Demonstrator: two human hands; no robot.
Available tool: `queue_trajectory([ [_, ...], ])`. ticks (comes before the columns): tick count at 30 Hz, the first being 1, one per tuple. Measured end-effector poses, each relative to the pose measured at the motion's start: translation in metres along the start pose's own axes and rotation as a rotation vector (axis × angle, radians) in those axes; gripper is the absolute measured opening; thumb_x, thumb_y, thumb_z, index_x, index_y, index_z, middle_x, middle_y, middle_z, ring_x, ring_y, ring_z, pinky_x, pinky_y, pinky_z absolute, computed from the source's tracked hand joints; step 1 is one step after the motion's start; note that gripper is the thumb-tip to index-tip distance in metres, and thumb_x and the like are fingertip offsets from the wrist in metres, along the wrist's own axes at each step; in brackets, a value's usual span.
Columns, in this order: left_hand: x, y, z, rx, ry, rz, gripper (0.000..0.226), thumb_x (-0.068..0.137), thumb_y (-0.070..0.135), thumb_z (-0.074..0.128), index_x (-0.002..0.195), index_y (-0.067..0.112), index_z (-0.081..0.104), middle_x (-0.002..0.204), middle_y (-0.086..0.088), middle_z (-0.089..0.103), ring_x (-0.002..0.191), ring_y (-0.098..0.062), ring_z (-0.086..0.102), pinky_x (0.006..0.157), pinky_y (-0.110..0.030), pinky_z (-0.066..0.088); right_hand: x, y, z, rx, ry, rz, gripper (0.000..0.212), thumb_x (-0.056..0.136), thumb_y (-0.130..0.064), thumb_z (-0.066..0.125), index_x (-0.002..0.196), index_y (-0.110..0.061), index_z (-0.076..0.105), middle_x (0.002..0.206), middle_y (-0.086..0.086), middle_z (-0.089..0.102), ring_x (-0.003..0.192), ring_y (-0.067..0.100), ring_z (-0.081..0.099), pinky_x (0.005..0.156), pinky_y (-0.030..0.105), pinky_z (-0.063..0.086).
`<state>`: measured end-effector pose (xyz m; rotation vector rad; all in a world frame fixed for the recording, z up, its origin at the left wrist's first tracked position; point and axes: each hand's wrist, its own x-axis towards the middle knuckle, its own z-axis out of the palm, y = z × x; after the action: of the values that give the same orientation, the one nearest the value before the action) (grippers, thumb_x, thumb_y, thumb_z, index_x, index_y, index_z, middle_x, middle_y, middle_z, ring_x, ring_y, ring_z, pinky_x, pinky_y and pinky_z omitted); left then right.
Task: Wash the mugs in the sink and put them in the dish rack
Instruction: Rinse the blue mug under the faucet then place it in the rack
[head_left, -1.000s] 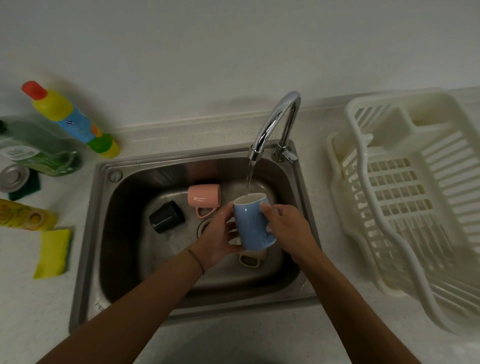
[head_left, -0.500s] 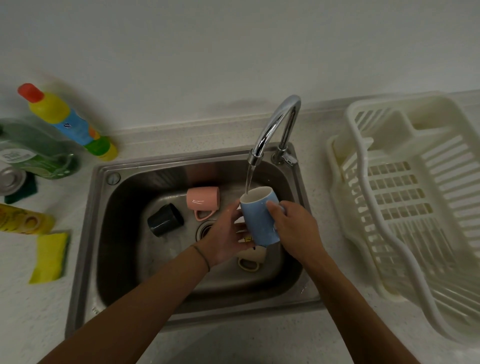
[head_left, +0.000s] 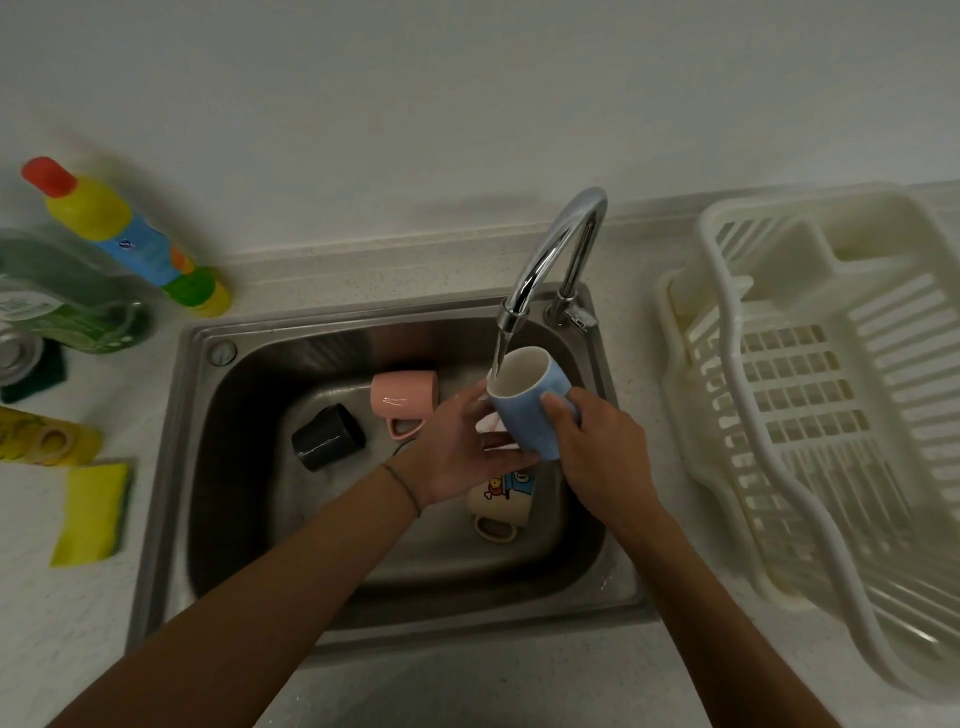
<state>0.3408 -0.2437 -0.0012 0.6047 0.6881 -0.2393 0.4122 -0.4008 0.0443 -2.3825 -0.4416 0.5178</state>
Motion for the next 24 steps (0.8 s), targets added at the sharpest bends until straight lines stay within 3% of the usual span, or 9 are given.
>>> queue_trajectory([
  [2, 0.003, 0.005, 0.003, -0.003, -0.011, 0.03, 0.044, 0.102, 0.039, 0.055, 0.139, 0.016, 0.062, 0.149, -0.013, 0.051, 0.132, -0.043, 0.053, 0.107, -0.06, 0.047, 0.001, -0.001, 0.0, 0.016, 0.014, -0.013, 0.031, 0.104, -0.044, 0.045, 0.089, -0.021, 0.059, 0.072, -0.009, 0.054, 0.064, 0.001, 0.052, 0.057, 0.014, 0.033],
  [6, 0.005, 0.013, 0.009, 0.035, -0.021, 0.116, 0.075, 0.079, 0.037, 0.083, 0.144, 0.012, 0.055, 0.149, -0.016, 0.05, 0.136, -0.044, 0.05, 0.104, -0.061, 0.048, 0.003, -0.003, -0.001, -0.002, 0.029, -0.057, 0.03, 0.105, -0.043, 0.044, 0.089, -0.021, 0.057, 0.069, -0.01, 0.051, 0.061, 0.001, 0.05, 0.055, 0.013, 0.033],
  [13, 0.014, 0.029, 0.017, 0.027, -0.021, 0.103, 0.052, 0.101, 0.036, 0.055, 0.143, 0.006, 0.055, 0.145, -0.024, 0.051, 0.13, -0.041, 0.054, 0.104, -0.062, 0.049, 0.005, -0.002, 0.002, 0.039, 0.056, -0.085, 0.024, 0.104, -0.041, 0.045, 0.09, -0.024, 0.055, 0.07, -0.012, 0.051, 0.063, 0.001, 0.05, 0.058, 0.016, 0.033],
  [20, 0.021, 0.041, 0.019, 0.099, 0.029, 0.118, 0.053, 0.102, 0.031, 0.053, 0.145, 0.0, 0.051, 0.15, -0.031, 0.045, 0.14, -0.048, 0.044, 0.109, -0.065, 0.043, 0.007, -0.001, 0.004, 0.085, 0.079, -0.077, 0.021, 0.103, -0.037, 0.048, 0.093, -0.021, 0.058, 0.073, -0.014, 0.053, 0.066, -0.001, 0.053, 0.06, 0.015, 0.034],
  [24, 0.021, 0.049, 0.02, 0.102, 0.071, 0.168, 0.04, 0.1, 0.021, 0.054, 0.136, 0.002, 0.053, 0.139, -0.027, 0.051, 0.126, -0.043, 0.055, 0.104, -0.062, 0.048, 0.009, -0.004, 0.007, 0.106, 0.084, -0.052, 0.015, 0.103, -0.032, 0.052, 0.093, -0.022, 0.057, 0.072, -0.016, 0.052, 0.067, -0.01, 0.055, 0.056, 0.008, 0.039],
])
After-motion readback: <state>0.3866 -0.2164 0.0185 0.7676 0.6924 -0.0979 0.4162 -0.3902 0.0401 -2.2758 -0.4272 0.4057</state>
